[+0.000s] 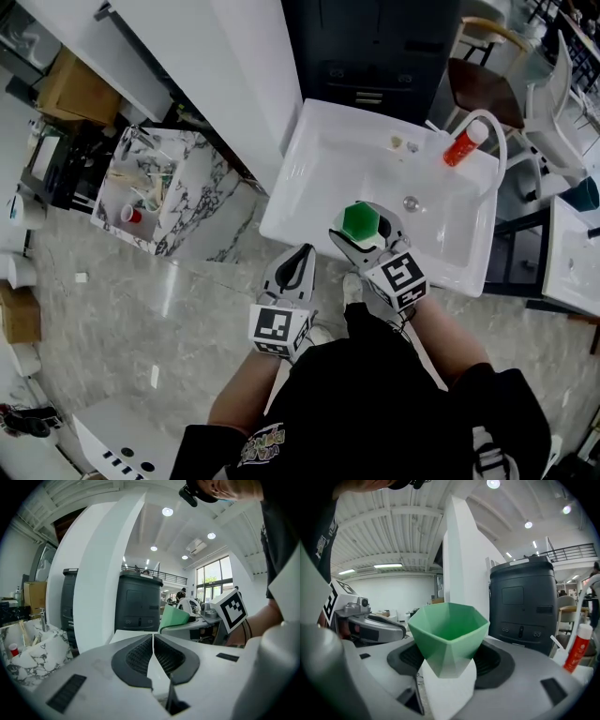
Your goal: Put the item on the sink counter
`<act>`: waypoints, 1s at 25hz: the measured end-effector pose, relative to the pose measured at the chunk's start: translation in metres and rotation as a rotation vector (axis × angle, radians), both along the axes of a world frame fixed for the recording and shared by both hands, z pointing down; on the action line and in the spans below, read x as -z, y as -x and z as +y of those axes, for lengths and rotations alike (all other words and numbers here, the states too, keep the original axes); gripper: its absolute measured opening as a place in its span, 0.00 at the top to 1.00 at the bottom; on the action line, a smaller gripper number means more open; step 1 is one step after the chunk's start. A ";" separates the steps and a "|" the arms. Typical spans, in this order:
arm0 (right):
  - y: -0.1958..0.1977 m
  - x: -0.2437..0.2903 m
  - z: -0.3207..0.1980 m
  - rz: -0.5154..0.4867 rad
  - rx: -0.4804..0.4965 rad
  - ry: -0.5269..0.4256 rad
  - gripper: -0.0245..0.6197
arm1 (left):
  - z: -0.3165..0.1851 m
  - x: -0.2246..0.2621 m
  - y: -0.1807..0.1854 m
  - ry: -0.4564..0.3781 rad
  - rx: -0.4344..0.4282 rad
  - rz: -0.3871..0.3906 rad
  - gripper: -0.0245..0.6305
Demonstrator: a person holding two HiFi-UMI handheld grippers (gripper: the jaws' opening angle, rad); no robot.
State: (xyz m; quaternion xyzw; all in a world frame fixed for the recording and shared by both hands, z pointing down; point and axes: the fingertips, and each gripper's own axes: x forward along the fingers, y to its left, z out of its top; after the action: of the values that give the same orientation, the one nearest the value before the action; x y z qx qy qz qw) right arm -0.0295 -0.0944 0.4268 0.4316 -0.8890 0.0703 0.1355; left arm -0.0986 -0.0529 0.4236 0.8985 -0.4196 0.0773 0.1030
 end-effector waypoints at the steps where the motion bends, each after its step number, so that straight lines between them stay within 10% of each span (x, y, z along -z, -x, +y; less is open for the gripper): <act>1: -0.005 -0.002 -0.006 0.001 -0.003 0.001 0.41 | -0.006 -0.002 -0.005 0.003 -0.002 -0.001 0.93; 25: -0.094 -0.029 -0.123 -0.007 -0.044 0.014 0.41 | -0.095 -0.017 -0.100 0.027 -0.043 -0.038 0.93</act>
State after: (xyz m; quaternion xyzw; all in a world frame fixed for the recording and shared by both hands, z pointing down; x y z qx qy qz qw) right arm 0.0645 -0.2170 0.4563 0.4501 -0.8791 0.0811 0.1340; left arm 0.0015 -0.1483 0.4410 0.9043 -0.4009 0.1022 0.1052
